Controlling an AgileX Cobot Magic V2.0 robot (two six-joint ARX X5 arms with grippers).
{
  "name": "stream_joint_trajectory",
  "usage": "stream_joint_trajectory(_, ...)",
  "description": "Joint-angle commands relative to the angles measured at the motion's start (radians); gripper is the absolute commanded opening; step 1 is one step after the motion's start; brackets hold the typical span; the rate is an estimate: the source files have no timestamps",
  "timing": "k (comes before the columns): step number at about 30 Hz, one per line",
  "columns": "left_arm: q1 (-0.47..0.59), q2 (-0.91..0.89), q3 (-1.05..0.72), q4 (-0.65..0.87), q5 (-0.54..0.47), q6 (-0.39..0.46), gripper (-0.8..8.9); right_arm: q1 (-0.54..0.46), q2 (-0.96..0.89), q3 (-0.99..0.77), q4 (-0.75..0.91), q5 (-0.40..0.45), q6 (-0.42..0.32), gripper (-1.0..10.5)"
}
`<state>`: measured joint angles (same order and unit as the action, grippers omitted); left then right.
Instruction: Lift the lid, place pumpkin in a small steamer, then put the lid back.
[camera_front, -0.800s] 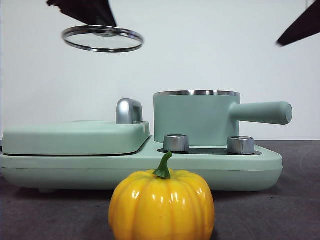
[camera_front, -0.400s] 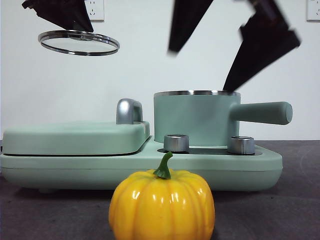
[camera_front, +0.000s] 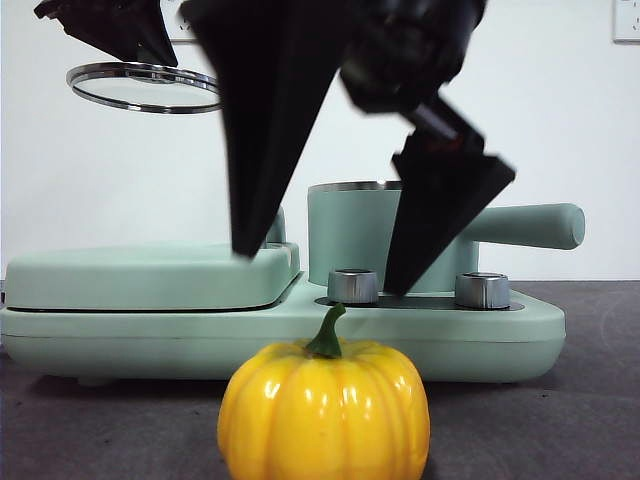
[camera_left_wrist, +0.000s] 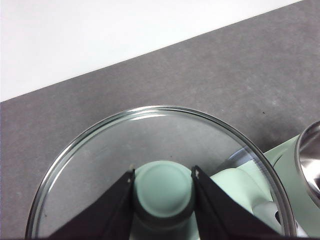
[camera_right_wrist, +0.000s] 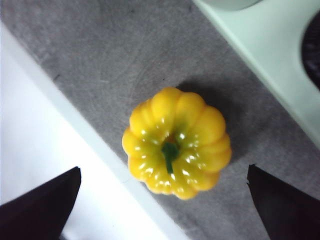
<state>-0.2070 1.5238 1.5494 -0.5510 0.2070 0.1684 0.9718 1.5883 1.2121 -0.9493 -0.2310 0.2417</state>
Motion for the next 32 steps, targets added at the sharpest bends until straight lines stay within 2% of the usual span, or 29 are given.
stream_joint_trajectory(1,-0.002,-0.009,0.032,0.024,0.001,-0.001,0.81,0.024,0.056,0.027,0.006,0.023,0.014,5.6)
stream_joint_trajectory(4,-0.002,-0.009,0.032,0.024,0.001,-0.002,0.81,0.034,0.097,0.031,0.013,0.054,0.013,5.6)
stream_joint_trajectory(15,-0.002,-0.009,0.032,0.024,0.001,-0.004,0.81,0.056,0.217,0.032,0.042,0.057,0.014,5.6)
stream_joint_trajectory(21,-0.002,-0.009,0.032,0.024,0.001,-0.005,0.81,0.071,0.254,0.032,0.045,0.097,0.022,5.6)
stream_joint_trajectory(23,-0.002,-0.009,0.032,0.024,0.001,-0.005,0.81,0.074,0.256,0.032,0.044,0.104,0.023,5.1)
stream_joint_trajectory(27,-0.002,-0.009,0.032,0.024,0.001,-0.005,0.81,0.074,0.256,0.032,0.040,0.101,0.024,3.4)
stream_joint_trajectory(32,-0.002,-0.009,0.032,0.023,0.001,-0.004,0.81,0.072,0.255,0.077,-0.028,0.101,0.023,3.2)
